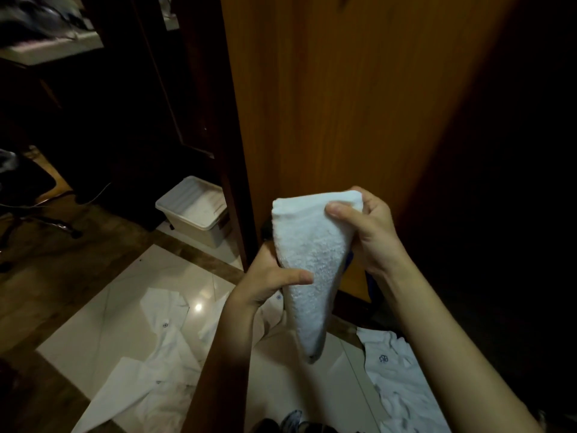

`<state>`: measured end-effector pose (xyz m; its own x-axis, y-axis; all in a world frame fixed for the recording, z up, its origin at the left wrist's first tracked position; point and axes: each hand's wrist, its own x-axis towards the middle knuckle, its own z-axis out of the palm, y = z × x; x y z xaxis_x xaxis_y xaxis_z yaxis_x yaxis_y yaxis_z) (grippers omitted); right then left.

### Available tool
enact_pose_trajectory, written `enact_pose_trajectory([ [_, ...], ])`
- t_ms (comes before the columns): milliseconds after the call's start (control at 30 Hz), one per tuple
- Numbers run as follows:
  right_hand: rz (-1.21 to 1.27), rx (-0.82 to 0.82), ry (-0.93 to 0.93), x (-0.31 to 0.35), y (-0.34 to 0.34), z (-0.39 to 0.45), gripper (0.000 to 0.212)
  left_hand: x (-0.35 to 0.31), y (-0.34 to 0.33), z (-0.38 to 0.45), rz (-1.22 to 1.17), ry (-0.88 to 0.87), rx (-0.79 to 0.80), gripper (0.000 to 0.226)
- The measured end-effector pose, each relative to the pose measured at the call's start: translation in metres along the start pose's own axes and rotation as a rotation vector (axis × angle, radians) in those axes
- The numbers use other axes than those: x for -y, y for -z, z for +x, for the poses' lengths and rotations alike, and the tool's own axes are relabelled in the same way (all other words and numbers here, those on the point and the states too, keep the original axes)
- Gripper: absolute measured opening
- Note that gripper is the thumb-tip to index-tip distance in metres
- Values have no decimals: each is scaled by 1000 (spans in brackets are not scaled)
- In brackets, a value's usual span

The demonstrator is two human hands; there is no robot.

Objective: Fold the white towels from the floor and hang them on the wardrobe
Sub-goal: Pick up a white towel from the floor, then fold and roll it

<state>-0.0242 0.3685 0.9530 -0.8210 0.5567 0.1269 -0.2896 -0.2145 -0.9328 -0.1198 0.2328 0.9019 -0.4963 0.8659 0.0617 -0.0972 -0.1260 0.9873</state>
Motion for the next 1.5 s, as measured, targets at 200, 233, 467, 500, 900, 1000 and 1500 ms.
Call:
enact_pose_trajectory([
  [200,22,55,-66,27,-11,8,18,11,-1,2,37,20,-139,52],
  [233,20,46,-71,31,-12,11,22,11,-1,3,50,16,-143,45],
  [467,-148,-24,-186,12,16,20,39,-1,-20,3,-98,28,-239,17],
  [500,-148,10,-230,1,24,16,40,-5,-22,4,-133,31,-275,20],
  [900,-152,209,-422,-52,28,-31,49,-19,3,5,-298,156,-409,55],
  [1000,-25,150,-390,-44,23,-27,37,-6,11,-1,-288,166,-283,64],
  [1500,592,2,-388,-52,29,-18,83,-6,-11,-5,-168,405,-122,44],
])
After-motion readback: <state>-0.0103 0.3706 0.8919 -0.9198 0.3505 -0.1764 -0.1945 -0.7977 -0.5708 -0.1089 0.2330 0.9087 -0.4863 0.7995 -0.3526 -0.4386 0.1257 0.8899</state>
